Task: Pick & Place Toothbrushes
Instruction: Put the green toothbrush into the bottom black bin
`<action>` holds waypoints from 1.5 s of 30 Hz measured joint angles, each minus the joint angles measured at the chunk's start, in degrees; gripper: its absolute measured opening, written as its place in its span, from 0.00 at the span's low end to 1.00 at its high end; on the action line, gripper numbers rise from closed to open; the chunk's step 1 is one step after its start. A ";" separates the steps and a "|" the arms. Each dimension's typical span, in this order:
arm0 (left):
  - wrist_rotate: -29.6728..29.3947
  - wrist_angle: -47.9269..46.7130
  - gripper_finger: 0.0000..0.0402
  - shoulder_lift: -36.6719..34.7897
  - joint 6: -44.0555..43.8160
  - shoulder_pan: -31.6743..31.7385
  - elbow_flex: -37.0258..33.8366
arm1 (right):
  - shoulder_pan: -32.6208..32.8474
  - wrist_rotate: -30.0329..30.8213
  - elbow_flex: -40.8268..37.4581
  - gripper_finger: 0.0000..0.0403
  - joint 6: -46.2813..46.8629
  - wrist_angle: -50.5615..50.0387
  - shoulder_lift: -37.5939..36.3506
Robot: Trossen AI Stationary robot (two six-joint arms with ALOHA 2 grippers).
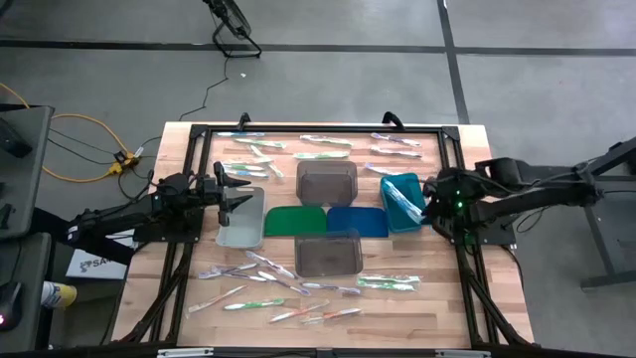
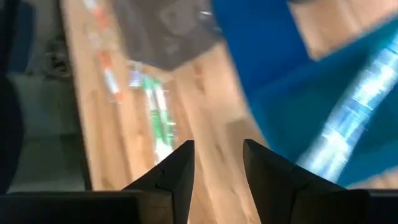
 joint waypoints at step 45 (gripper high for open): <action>-0.24 0.00 0.47 0.00 0.00 0.00 0.01 | 28.04 10.51 -0.04 0.29 18.09 28.65 48.67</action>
